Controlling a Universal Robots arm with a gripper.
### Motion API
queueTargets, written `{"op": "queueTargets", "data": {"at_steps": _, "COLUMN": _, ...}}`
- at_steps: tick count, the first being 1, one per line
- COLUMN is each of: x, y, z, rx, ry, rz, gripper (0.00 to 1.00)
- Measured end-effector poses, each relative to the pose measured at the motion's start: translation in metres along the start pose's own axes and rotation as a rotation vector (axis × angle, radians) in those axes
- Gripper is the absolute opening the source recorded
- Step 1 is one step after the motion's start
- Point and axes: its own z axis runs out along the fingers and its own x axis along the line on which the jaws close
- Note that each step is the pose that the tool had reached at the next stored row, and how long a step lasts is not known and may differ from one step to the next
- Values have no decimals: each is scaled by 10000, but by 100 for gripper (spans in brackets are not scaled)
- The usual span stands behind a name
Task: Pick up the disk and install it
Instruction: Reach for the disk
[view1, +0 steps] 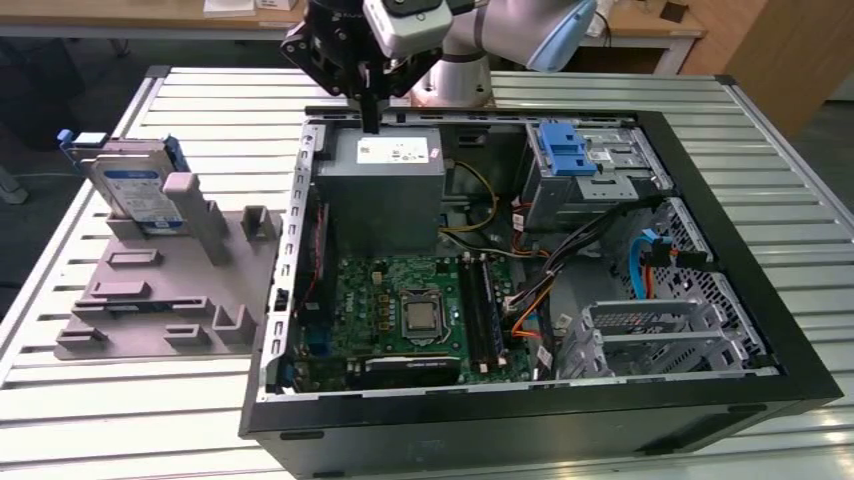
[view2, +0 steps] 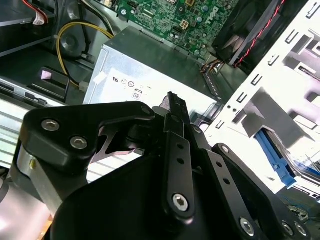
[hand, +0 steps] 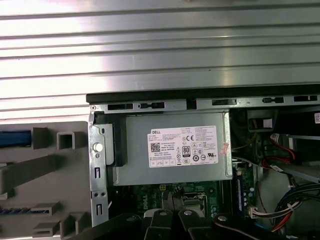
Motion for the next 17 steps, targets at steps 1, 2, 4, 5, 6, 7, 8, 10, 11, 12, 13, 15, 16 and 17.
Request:
{"op": "queueTargets", "data": {"at_steps": 1, "x": 2, "y": 0, "z": 1, "rx": 0, "ry": 0, "rz": 1, "gripper": 11}}
{"op": "queueTargets", "data": {"at_steps": 2, "x": 3, "y": 0, "z": 1, "rx": 0, "ry": 0, "rz": 0, "gripper": 11}}
{"op": "queueTargets", "data": {"at_steps": 4, "x": 39, "y": -4, "z": 30, "rx": 1, "ry": 4, "rz": 0, "gripper": 11}}
{"op": "queueTargets", "data": {"at_steps": 5, "x": 72, "y": -8, "z": 55, "rx": 0, "ry": 7, "rz": 1, "gripper": 11}}
{"op": "queueTargets", "data": {"at_steps": 6, "x": 73, "y": -8, "z": 55, "rx": 0, "ry": 7, "rz": 1, "gripper": 11}}
{"op": "queueTargets", "data": {"at_steps": 7, "x": 74, "y": -8, "z": 56, "rx": 1, "ry": 7, "rz": 0, "gripper": 11}}
{"op": "queueTargets", "data": {"at_steps": 8, "x": 76, "y": -8, "z": 57, "rx": 0, "ry": 6, "rz": 1, "gripper": 11}}
{"op": "queueTargets", "data": {"at_steps": 10, "x": 93, "y": -10, "z": 66, "rx": 0, "ry": 6, "rz": 0, "gripper": 11}}
{"op": "queueTargets", "data": {"at_steps": 11, "x": 110, "y": -12, "z": 77, "rx": 0, "ry": 8, "rz": 1, "gripper": 11}}
{"op": "queueTargets", "data": {"at_steps": 12, "x": 111, "y": -12, "z": 77, "rx": 0, "ry": 8, "rz": 1, "gripper": 11}}
{"op": "queueTargets", "data": {"at_steps": 13, "x": 113, "y": -12, "z": 78, "rx": 0, "ry": 7, "rz": 1, "gripper": 11}}
{"op": "queueTargets", "data": {"at_steps": 15, "x": 116, "y": -12, "z": 80, "rx": 1, "ry": 8, "rz": 1, "gripper": 11}}
{"op": "queueTargets", "data": {"at_steps": 16, "x": 120, "y": -13, "z": 84, "rx": 0, "ry": 8, "rz": 0, "gripper": 11}}
{"op": "queueTargets", "data": {"at_steps": 17, "x": 125, "y": -13, "z": 87, "rx": 0, "ry": 8, "rz": 1, "gripper": 11}}
